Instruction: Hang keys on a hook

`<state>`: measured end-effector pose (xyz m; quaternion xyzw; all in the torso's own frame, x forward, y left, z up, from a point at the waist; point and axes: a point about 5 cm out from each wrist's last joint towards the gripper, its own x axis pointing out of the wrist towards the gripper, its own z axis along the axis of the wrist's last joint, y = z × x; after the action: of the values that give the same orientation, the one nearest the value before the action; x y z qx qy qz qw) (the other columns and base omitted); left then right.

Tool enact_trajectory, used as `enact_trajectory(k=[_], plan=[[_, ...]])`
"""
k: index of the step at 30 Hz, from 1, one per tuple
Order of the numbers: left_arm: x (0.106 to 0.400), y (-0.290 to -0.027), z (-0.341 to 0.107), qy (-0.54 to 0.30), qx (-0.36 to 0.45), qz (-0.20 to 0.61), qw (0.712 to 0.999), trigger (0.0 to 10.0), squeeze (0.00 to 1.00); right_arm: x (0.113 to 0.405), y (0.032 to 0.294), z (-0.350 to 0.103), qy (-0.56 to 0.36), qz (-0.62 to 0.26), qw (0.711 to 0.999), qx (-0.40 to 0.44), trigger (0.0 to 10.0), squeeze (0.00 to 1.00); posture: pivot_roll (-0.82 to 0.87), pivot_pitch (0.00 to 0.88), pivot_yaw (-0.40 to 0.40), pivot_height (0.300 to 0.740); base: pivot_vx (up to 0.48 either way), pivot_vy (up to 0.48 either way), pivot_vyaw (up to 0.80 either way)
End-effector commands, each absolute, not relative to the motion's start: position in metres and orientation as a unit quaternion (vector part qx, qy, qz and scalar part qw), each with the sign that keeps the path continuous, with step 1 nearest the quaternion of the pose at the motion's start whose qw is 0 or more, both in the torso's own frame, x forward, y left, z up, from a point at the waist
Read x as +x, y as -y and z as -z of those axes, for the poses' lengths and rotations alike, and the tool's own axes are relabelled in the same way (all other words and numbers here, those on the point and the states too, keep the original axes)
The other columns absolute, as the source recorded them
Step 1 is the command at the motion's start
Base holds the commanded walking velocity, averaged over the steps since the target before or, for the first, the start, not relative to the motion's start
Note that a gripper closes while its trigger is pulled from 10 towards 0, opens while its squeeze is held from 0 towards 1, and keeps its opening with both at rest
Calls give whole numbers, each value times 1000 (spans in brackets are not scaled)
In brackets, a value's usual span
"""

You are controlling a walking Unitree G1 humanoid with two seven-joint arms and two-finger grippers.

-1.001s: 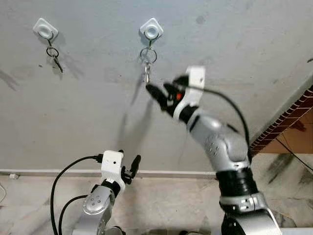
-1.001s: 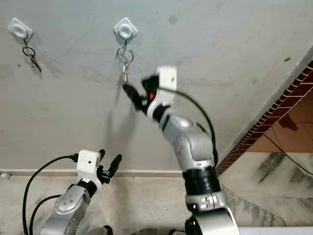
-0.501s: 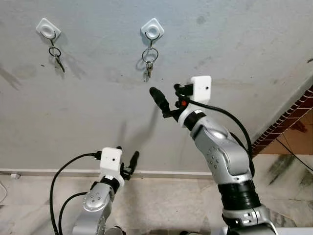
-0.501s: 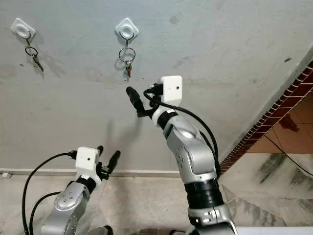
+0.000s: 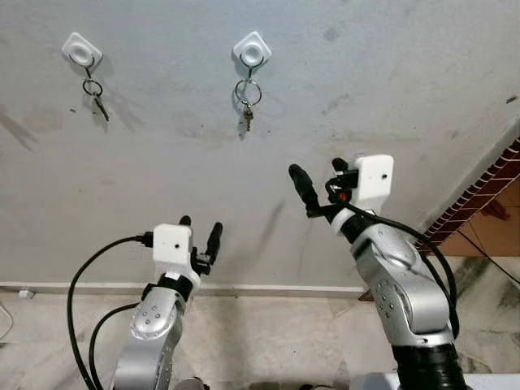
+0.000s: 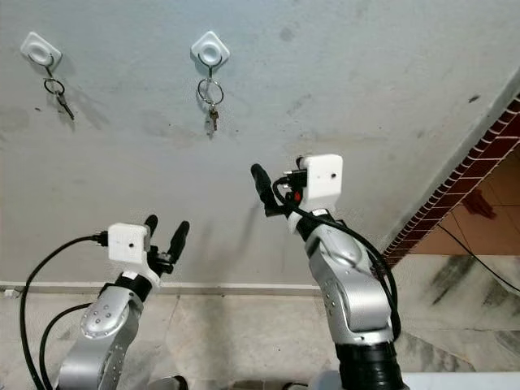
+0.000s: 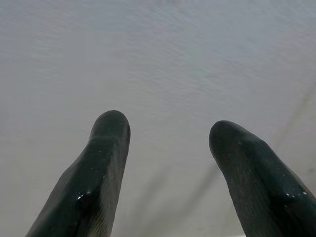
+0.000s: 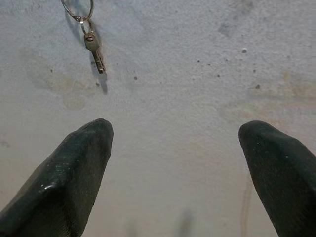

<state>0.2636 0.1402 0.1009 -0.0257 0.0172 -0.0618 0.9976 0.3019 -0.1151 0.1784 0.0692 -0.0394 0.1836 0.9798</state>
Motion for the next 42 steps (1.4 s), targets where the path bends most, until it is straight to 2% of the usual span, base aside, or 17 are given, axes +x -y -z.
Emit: enact_trajectory(k=[1, 6, 7, 12, 18, 32, 42], plan=[[264, -149, -106, -17, -24, 34, 999, 10000, 0, 297, 119, -181, 44, -179, 980, 72, 10000, 1000, 37, 117, 32, 740, 0, 0, 0], [264, -149, -114, -4, -24, 48, 999, 10000, 0, 298, 119, -182, 48, -175, 980, 82, 10000, 1000, 42, 111, 35, 740, 0, 0, 0], [265, -149, -114, -6, -27, 47, 999, 10000, 0, 299, 118, -182, 47, -175, 980, 84, 10000, 0, 44, 109, 35, 740, 0, 0, 0], [264, -150, -107, -40, -52, 34, 997, 10000, 0, 301, 114, -179, 35, -180, 977, 112, 10000, 0, 49, 106, 35, 740, 0, 0, 0], [260, -150, -102, -53, -50, 40, 997, 10000, 0, 302, 110, -180, 36, -181, 977, 105, 10000, 0, 56, 104, 36, 740, 0, 0, 0], [259, -149, -101, -61, -45, 43, 996, 10000, 0, 302, 110, -181, 33, -171, 977, 123, 10000, 0, 54, 113, 42, 740, 0, 304, 0], [260, -147, -101, -62, -45, 45, 996, 10000, 0, 304, 112, -184, 50, -152, 983, 91, 10000, 0, 51, 116, 39, 740, 0, 387, 0]])
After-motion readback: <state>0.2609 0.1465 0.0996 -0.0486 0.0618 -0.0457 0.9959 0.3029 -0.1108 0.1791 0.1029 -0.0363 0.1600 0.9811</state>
